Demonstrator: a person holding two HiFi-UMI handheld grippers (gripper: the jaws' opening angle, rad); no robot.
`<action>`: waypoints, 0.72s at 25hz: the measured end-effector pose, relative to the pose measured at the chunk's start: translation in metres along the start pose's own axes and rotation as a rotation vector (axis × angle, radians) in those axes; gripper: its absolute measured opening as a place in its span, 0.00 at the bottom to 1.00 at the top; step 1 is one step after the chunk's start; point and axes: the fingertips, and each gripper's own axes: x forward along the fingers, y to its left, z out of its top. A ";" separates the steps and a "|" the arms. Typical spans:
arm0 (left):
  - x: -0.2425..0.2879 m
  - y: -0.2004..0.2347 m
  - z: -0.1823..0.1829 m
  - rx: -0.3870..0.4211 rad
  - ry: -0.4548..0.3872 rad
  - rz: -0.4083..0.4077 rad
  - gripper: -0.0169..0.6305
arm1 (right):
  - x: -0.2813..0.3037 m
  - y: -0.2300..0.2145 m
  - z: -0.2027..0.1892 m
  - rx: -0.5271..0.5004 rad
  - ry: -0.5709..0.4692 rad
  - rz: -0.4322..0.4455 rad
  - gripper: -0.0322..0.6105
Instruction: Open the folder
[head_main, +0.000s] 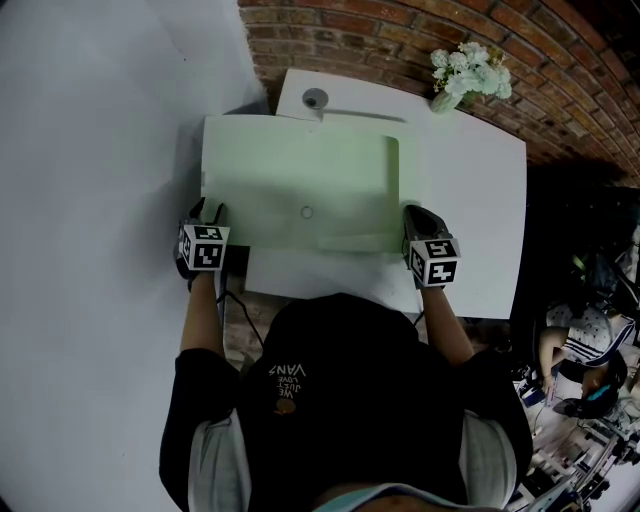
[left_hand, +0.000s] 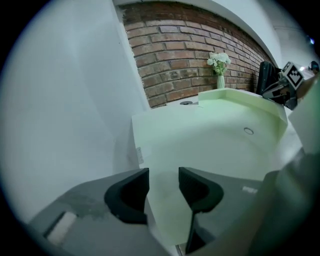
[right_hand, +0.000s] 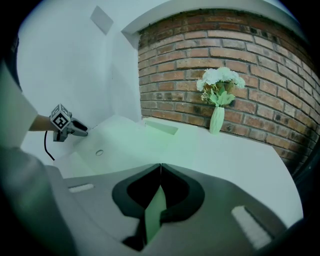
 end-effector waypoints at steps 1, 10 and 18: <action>0.002 -0.001 -0.001 -0.003 0.004 -0.003 0.32 | 0.000 0.000 0.000 -0.001 0.001 -0.002 0.05; 0.001 -0.001 -0.004 -0.023 0.002 -0.007 0.32 | 0.000 0.000 0.000 0.001 0.005 -0.002 0.05; -0.022 0.004 0.012 -0.011 -0.052 0.011 0.32 | 0.000 0.000 0.001 0.015 -0.002 0.006 0.05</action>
